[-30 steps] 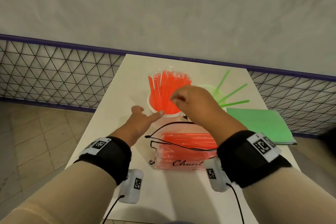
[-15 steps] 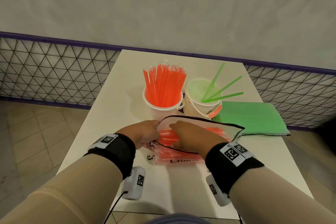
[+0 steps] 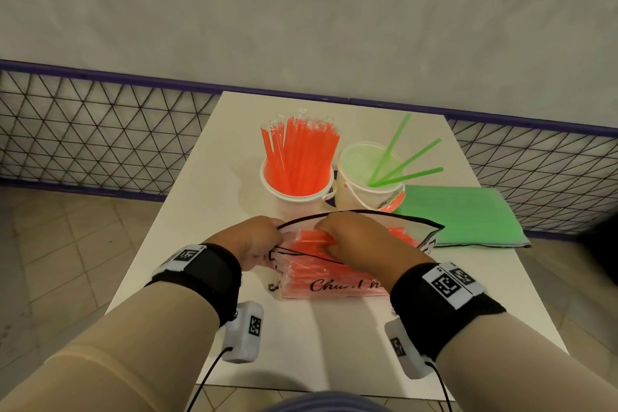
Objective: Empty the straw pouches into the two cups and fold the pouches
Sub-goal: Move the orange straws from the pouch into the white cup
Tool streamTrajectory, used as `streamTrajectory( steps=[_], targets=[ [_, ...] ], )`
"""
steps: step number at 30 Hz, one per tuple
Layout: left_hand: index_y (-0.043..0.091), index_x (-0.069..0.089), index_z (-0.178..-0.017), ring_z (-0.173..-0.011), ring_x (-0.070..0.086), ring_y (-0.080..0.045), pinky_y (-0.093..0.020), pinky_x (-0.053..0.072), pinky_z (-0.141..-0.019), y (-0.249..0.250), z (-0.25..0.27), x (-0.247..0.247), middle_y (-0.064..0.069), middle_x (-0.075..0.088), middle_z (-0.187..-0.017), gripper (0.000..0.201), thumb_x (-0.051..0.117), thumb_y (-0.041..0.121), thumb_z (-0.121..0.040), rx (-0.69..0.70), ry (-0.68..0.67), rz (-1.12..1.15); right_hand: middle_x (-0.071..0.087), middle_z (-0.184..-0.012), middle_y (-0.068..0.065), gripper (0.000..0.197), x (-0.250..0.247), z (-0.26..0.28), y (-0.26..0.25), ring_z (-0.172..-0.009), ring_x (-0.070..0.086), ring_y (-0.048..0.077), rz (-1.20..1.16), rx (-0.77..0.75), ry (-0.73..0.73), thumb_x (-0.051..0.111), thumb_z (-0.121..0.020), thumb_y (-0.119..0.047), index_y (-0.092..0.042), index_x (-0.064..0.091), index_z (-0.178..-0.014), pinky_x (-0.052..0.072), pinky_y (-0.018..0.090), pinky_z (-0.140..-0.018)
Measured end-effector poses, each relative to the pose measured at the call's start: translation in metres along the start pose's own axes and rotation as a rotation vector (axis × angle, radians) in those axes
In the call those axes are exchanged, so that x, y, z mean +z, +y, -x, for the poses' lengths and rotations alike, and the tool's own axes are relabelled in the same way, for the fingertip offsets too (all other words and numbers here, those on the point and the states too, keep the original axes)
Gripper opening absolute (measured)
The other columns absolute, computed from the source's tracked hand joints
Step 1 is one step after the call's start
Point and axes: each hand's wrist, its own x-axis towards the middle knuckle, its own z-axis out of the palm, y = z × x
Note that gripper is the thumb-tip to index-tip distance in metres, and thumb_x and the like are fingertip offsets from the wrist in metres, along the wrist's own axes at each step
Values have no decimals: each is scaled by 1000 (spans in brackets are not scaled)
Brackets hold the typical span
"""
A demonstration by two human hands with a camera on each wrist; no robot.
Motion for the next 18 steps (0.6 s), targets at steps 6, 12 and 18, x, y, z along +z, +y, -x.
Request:
streamTrajectory(
  steps=[6,12,18],
  targets=[
    [9,65,-115,-86,66,-27,-40,54,-81,1,-1,-9,-13,70,-102,29,54,6,-89,22,-32,19,60,-86,-8,6,-20,4,-2,-80,58,12,-189,55,49,65,-87,-19,-21,61,-91,46,30,-71],
    [16,48,-118,-110,55,-21,-42,47,-96,15,-5,-27,-1,54,-119,51,70,46,-84,198,282,36,68,-95,-9,12,-91,12,-21,-86,62,3,-761,191,415,63,-93,-23,-26,61,-104,41,17,-67],
    [19,42,-128,-110,52,-25,-36,49,-83,32,-14,-17,-3,42,-131,66,81,34,-77,465,494,-203,71,-91,-4,12,-130,-21,-34,-102,68,21,-1318,72,870,66,-89,-20,-30,62,-96,48,43,-99]
  ],
)
